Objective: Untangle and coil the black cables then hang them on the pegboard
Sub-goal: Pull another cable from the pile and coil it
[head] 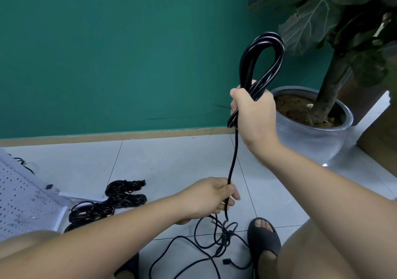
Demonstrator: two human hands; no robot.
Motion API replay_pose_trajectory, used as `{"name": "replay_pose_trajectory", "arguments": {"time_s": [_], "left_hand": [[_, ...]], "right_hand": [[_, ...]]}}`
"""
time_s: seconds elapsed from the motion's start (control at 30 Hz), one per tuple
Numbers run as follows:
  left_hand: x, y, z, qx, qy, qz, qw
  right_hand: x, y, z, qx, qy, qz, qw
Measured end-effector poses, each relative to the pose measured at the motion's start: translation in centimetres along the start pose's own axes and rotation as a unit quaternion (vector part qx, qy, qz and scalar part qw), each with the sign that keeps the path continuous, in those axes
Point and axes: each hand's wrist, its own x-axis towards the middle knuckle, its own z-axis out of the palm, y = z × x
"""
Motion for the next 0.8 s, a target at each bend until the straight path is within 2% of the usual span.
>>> {"name": "replay_pose_trajectory", "arguments": {"time_s": [0.17,0.23,0.33,0.43,0.53,0.63,0.8], "left_hand": [[-1.8,2.3,-1.0,0.058,-0.013,0.038,0.998],[-2.6,3.1,-1.7,0.095,0.020,0.059,0.994],[-3.6,3.9,-2.8,0.142,0.094,0.105,0.980],[-4.0,4.5,-4.4,0.133,0.160,0.181,0.961],[-4.6,5.1,-6.5,0.067,0.225,0.244,0.941],[-5.3,5.7,-8.1,0.031,0.283,0.300,0.910],[-6.5,6.9,-9.4,-0.015,0.367,0.322,0.873]], "right_hand": [[1.5,0.8,-0.3,-0.125,0.006,0.004,0.992],[2.0,1.5,-0.4,-0.210,-0.016,0.006,0.978],[2.4,2.7,-0.3,-0.344,-0.079,-0.005,0.936],[2.0,3.8,0.3,-0.395,-0.159,-0.008,0.905],[0.6,3.5,0.6,-0.333,-0.261,0.010,0.906],[-1.3,2.2,0.7,-0.216,-0.367,0.082,0.901],[-3.8,0.4,1.2,-0.045,-0.431,0.210,0.877]]}}
